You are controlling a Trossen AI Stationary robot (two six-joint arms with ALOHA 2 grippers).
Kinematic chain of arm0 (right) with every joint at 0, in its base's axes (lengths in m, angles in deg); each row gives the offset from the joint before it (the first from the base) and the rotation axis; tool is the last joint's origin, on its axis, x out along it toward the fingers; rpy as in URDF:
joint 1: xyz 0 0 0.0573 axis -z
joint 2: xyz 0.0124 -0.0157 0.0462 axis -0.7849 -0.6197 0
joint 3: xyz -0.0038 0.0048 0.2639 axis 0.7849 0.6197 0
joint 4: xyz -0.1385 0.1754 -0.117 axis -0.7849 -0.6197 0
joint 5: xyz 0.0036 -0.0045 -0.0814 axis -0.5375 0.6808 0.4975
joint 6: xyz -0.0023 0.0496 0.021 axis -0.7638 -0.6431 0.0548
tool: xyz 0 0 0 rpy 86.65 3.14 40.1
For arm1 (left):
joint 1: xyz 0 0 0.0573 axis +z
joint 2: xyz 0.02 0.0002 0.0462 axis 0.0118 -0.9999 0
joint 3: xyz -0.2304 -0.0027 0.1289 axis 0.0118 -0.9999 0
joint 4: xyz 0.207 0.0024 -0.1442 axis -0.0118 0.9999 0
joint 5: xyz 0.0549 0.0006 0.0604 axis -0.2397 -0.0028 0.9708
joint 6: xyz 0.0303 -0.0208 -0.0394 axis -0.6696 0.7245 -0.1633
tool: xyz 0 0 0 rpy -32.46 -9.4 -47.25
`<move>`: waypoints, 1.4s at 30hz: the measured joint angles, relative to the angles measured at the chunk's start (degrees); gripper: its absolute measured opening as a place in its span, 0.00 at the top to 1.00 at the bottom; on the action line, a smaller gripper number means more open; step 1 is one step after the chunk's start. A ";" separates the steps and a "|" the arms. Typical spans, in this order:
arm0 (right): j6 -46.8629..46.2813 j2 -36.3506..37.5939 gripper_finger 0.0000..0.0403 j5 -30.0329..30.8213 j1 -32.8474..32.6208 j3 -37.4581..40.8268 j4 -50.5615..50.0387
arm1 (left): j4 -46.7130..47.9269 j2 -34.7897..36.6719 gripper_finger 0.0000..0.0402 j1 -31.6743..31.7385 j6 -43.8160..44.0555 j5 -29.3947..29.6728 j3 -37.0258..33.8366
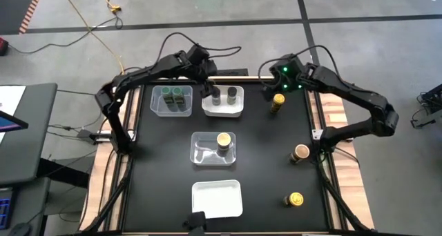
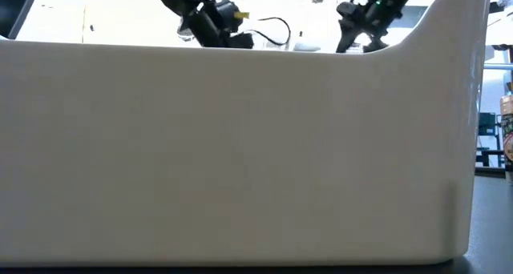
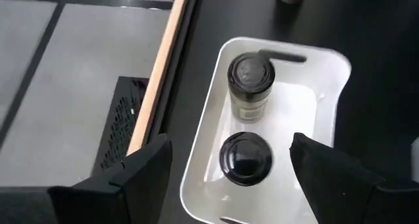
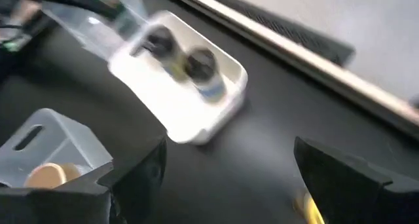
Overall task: Sort spices by type
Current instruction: Put the brown seasoning bottle into the center transparent bin
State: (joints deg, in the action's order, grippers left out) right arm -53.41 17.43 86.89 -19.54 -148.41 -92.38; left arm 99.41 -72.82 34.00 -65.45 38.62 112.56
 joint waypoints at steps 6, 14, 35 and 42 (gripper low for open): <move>-5.17 2.27 0.15 5.52 -0.54 0.00 -15.04 | 1.65 4.29 0.26 -0.68 6.11 -0.93 -0.01; -19.20 7.32 0.23 7.19 -11.01 0.00 -34.10 | -14.47 14.73 0.26 -6.81 14.53 -6.35 -14.76; -25.20 10.92 0.23 7.49 -38.83 1.90 -40.72 | -27.29 30.06 0.26 -32.58 34.87 18.15 -34.23; -32.50 10.92 0.15 7.47 -45.71 1.90 -40.86 | -27.31 30.05 0.26 -35.81 37.06 21.02 -34.23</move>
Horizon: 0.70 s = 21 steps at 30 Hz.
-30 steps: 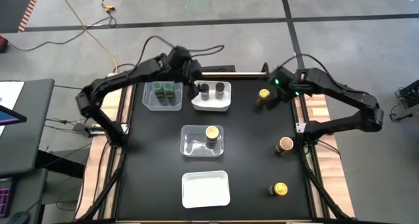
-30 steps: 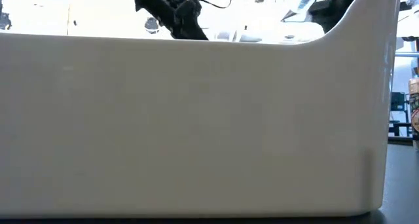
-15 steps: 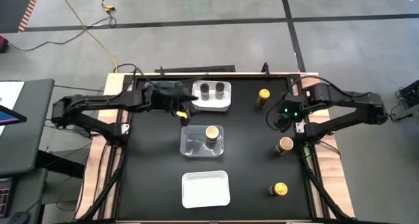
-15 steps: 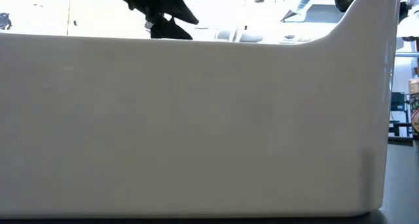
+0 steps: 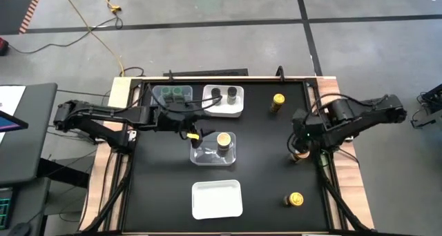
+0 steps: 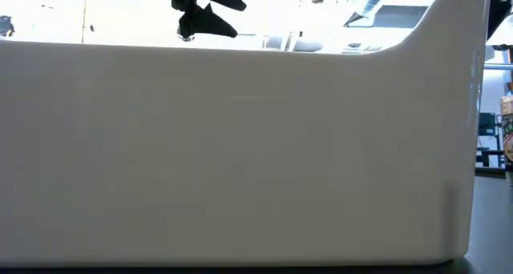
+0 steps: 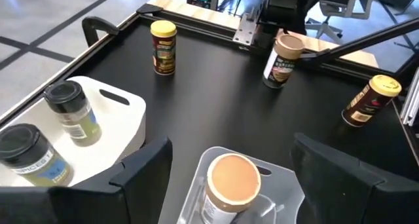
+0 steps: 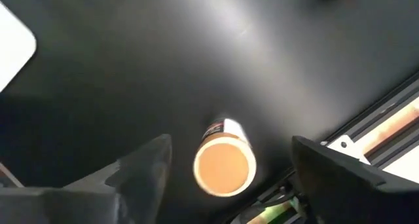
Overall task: Sort spices by type
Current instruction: Put the brown seasoning bottle into the center transparent bin
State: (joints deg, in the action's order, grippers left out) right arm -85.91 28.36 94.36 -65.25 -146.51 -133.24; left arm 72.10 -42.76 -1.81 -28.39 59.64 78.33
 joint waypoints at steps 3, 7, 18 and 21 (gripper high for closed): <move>-2.30 0.00 0.06 0.00 -2.47 0.00 0.06 | 0.00 0.00 0.26 -0.50 0.78 0.15 0.00; -10.31 0.00 0.03 1.16 -5.70 0.00 0.41 | 0.00 0.00 0.26 -0.60 1.14 0.16 0.00; -37.80 -2.37 0.08 1.29 -11.65 0.00 0.44 | 0.00 0.00 0.26 -0.58 -0.14 -0.26 0.00; -46.81 -5.00 0.08 1.29 -13.22 -0.02 -0.24 | -0.02 0.00 0.26 -0.58 -0.43 -0.28 0.00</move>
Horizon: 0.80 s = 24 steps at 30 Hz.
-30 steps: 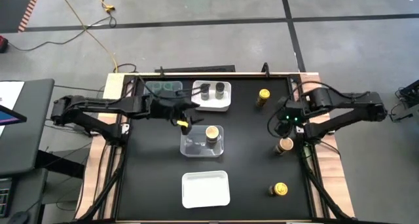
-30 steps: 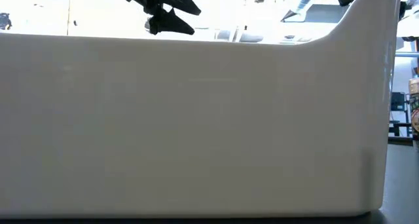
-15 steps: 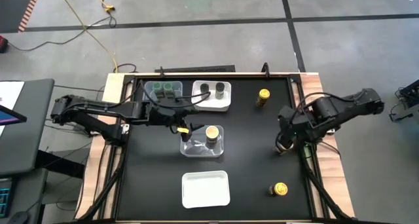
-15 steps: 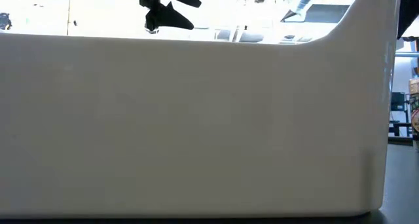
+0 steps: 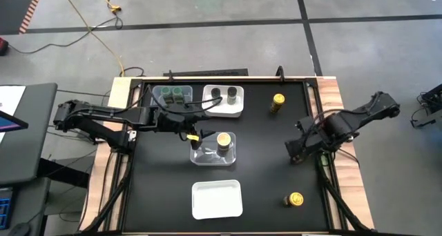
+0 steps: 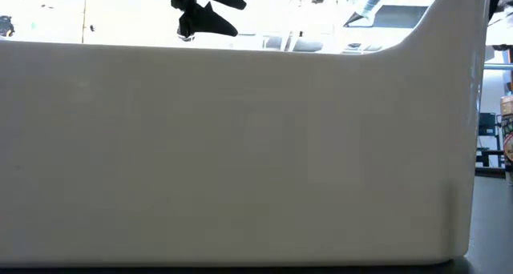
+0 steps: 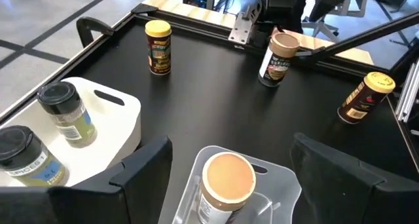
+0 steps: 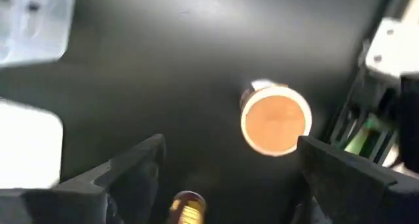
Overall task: Sort spices by type
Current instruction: Put the brown seasoning bottle into the center transparent bin
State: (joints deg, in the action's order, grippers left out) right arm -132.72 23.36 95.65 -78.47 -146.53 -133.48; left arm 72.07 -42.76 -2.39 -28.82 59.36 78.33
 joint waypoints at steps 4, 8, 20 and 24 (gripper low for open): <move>-12.39 -4.14 0.09 -0.36 -1.71 0.00 -0.61 | 0.01 0.00 0.26 0.00 -0.13 0.00 0.00; -23.67 -8.38 0.10 -1.49 -3.13 0.00 -0.61 | 2.04 0.35 0.26 0.00 -3.13 -0.04 0.02; -41.75 -15.86 0.11 -9.74 -0.74 0.00 -2.86 | 13.07 5.59 0.26 0.00 -13.02 -0.05 0.02; -41.32 -15.10 0.11 -9.16 1.18 3.14 -1.87 | 13.46 6.89 0.26 0.02 -14.50 -0.04 0.02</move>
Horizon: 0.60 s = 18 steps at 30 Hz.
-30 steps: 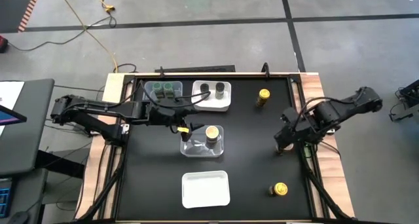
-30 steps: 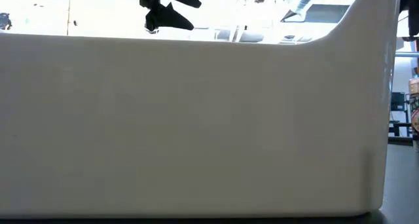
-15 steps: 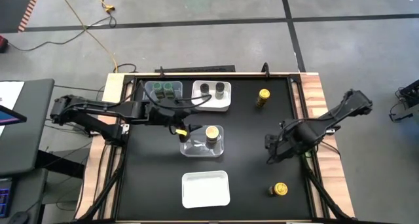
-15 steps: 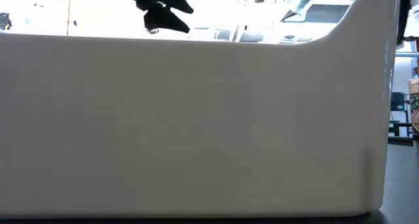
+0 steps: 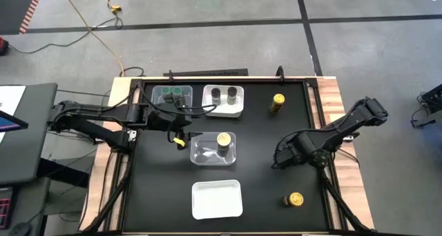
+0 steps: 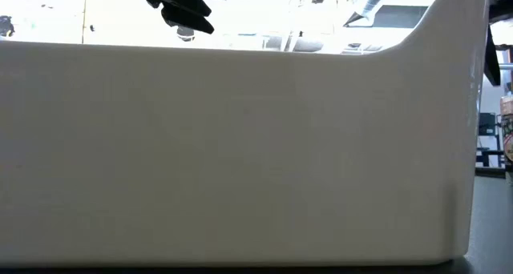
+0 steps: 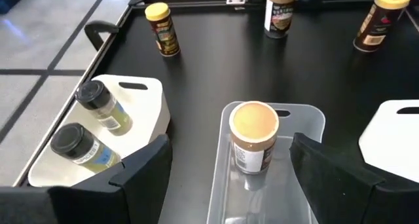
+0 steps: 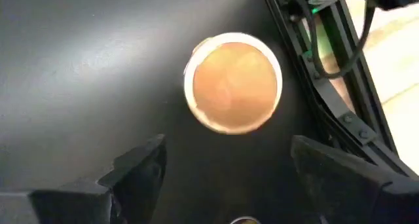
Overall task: Sort spices by type
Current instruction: Put the brown seasoning bottle into the center transparent bin
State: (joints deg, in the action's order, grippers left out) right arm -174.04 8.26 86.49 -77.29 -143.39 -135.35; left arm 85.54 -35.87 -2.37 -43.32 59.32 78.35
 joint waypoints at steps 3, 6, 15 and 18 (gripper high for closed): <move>-0.19 3.33 0.11 0.00 0.00 4.42 5.17 | 0.03 0.45 0.26 0.00 -0.49 0.02 0.00; -0.31 6.98 0.11 0.08 0.00 9.35 10.43 | 0.15 0.44 0.26 0.00 -1.35 0.06 0.00; -0.38 12.41 0.11 0.31 1.75 14.85 11.72 | -0.96 0.41 0.26 1.32 -1.69 0.17 0.00; -0.36 14.17 0.11 0.46 2.29 16.24 11.63 | -1.11 0.41 0.26 2.15 -1.28 0.23 0.00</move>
State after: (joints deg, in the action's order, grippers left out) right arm -174.40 22.43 86.95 -75.00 -127.15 -123.72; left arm 84.42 -35.46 -0.22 -44.60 59.55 78.35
